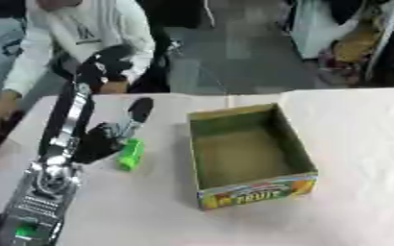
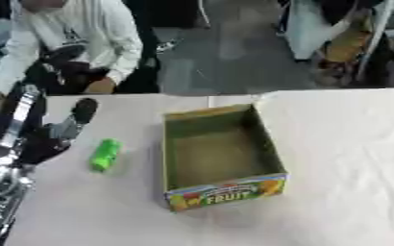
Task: Pick up objects on the table and place them in the box.
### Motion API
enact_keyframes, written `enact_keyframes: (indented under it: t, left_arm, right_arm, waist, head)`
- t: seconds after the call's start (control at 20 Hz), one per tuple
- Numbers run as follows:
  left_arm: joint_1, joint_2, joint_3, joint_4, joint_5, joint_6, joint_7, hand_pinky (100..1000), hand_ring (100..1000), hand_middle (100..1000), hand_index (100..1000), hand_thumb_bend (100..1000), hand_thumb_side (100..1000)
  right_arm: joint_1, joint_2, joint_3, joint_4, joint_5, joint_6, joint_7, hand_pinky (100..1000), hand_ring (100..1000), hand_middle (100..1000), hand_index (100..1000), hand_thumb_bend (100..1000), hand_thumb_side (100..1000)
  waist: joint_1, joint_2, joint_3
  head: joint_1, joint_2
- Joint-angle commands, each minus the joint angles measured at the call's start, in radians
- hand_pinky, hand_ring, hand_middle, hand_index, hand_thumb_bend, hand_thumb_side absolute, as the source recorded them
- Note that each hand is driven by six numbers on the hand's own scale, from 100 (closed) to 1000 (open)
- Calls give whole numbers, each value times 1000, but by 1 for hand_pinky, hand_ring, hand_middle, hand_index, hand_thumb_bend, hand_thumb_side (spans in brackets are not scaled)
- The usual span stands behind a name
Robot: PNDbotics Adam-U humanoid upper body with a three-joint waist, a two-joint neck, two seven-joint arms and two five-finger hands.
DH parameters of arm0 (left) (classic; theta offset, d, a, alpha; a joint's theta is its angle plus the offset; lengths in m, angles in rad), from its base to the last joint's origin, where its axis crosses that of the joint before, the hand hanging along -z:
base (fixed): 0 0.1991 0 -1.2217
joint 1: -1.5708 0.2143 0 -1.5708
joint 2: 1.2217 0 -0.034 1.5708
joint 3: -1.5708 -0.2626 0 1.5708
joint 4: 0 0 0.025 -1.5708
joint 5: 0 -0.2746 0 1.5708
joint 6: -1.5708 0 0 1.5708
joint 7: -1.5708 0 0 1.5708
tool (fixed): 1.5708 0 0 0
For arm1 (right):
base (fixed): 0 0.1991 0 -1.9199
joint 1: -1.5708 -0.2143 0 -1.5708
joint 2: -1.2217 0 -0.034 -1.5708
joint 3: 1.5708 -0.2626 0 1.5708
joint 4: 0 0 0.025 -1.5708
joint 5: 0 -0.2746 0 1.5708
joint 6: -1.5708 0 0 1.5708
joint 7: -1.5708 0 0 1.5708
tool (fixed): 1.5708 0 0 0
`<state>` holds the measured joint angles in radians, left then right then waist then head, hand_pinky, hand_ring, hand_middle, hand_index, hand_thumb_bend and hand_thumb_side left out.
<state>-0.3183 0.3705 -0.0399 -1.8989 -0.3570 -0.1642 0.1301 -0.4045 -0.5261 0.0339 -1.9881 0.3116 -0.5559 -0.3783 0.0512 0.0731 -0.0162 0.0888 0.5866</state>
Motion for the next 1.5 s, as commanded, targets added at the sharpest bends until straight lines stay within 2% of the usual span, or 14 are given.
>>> enact_keyframes:
  t: [0.05,0.55,0.6,0.65,0.7,0.8,0.85,0.9,1.0,1.2,1.4,1.45,1.5]
  left_arm:
    - [-4,25,7,-21,-5,0,-2,735,760,879,914,797,695]
    - [-4,26,9,-22,-8,1,-2,736,760,879,915,803,692]
    - [-6,29,12,-22,-11,2,-3,741,762,879,919,809,666]
    - [-9,37,16,-21,-16,2,-5,738,761,879,917,808,682]
    - [-12,50,18,-18,-25,1,-11,753,769,885,932,802,609]
    - [-27,117,20,0,-66,-8,-51,746,774,888,945,779,554]
    - [-36,156,20,14,-89,-15,-81,751,773,887,942,783,567]
    - [-42,181,20,25,-104,-22,-104,707,769,891,950,765,511]
    - [-66,276,7,68,-148,-45,-173,690,757,888,949,760,470]
    - [-128,416,-24,150,-239,-114,-253,732,756,881,945,747,443]
    - [-202,522,-77,229,-350,-222,-297,800,771,868,939,740,434]
    - [-223,548,-95,251,-378,-264,-317,816,775,864,938,750,406]
    - [-238,558,-102,274,-399,-298,-330,816,775,864,938,693,314]
  right_arm:
    - [-20,-14,-5,-12,0,-1,2,295,460,543,652,100,681]
    - [-22,-14,-5,-12,-1,-1,2,297,460,543,652,100,681]
    - [-23,-15,-6,-12,0,-1,2,296,461,543,652,100,681]
    - [-23,-14,-8,-12,1,0,2,293,461,543,652,100,681]
    - [-22,-14,-9,-12,1,2,1,318,462,543,652,100,679]
    - [-21,-16,-13,-12,-2,6,-3,334,464,543,652,100,678]
    - [-21,-17,-15,-12,-3,8,-5,331,463,543,652,100,678]
    - [-22,-17,-15,-12,-4,8,-6,348,466,544,652,100,677]
    - [-25,-18,-17,-12,-6,11,-9,360,467,543,652,100,681]
    - [-30,-19,-16,-12,-12,12,-8,362,467,543,652,100,675]
    - [-30,-21,-11,-12,-16,12,0,358,466,543,652,100,675]
    - [-30,-22,-9,-12,-17,12,2,357,466,543,652,100,675]
    - [-30,-23,-9,-12,-18,12,3,357,466,543,652,100,675]
  waist:
    - [-3,-11,0]
    - [-3,-10,-5]
    - [-2,-10,-11]
    - [-1,-11,-18]
    - [2,-13,-22]
    - [12,-23,-28]
    - [16,-26,-30]
    - [19,-29,-32]
    - [27,-35,-39]
    - [38,-42,-49]
    - [45,-44,-54]
    - [47,-44,-57]
    - [47,-44,-57]
  head:
    - [12,6]
    - [26,39]
    - [27,48]
    - [28,59]
    - [29,71]
    - [35,97]
    - [38,103]
    - [39,107]
    - [38,113]
    - [33,118]
    - [43,128]
    - [47,132]
    - [48,134]
